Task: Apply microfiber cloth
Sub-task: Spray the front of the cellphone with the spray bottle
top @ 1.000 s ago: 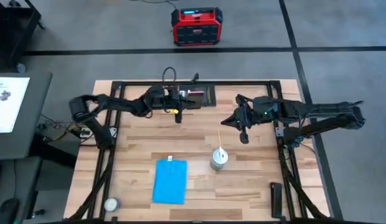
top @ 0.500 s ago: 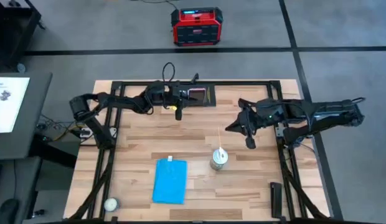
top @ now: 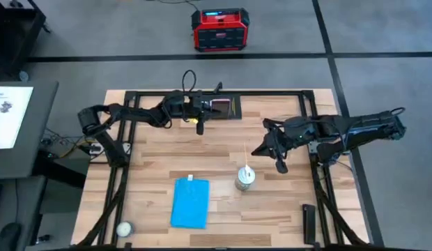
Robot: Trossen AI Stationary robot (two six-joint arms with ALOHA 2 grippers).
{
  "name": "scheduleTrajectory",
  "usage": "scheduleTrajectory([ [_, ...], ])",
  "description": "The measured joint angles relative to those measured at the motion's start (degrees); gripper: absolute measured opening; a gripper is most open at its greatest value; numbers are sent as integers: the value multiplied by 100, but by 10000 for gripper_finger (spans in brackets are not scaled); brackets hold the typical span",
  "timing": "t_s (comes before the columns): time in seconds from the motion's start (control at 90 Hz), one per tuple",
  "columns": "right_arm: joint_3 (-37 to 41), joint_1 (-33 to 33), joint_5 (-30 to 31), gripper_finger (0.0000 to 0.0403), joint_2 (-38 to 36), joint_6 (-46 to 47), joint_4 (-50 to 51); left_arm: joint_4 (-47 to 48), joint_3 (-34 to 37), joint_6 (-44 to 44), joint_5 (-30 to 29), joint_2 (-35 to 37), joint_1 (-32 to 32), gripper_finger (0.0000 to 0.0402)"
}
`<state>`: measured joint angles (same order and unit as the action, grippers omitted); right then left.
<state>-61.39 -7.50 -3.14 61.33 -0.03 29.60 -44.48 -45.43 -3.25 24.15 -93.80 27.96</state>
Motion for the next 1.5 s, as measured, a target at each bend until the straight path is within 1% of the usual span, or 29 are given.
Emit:
scheduleTrajectory([
  [0.167, 2, 12, -17, 0, 159, -1, -15, 6, -37, -5, -1, 0, 7, 4],
  [0.311, 2, 12, -289, 0, 306, 9, -118, 6, -39, -17, 1, 0, 41, 4],
  [0.544, 2, 8, -429, 0, 364, 111, -80, 27, -147, -104, -3, -7, 31, 4],
  [0.656, 0, 6, -455, 0, 362, 166, 57, 55, -393, -75, 4, -271, -6, 4],
  [0.833, 0, -7, -459, 0, 363, 219, 229, 185, -868, -39, 10, -904, -156, 4],
  [0.922, 0, -40, -459, 0, 363, 223, 236, 157, -964, -35, 20, -1048, -203, 4],
  [1.156, 0, -40, -459, 0, 586, 310, 365, -37, -1008, 313, 7, -1051, -203, 4],
  [1.389, -42, -14, -458, 0, 919, 323, 377, -33, -1008, 306, -114, -1051, -286, 4],
  [1.5, -155, -14, -457, 0, 928, 321, 415, -27, -1008, 306, -176, -1051, -283, 4],
])
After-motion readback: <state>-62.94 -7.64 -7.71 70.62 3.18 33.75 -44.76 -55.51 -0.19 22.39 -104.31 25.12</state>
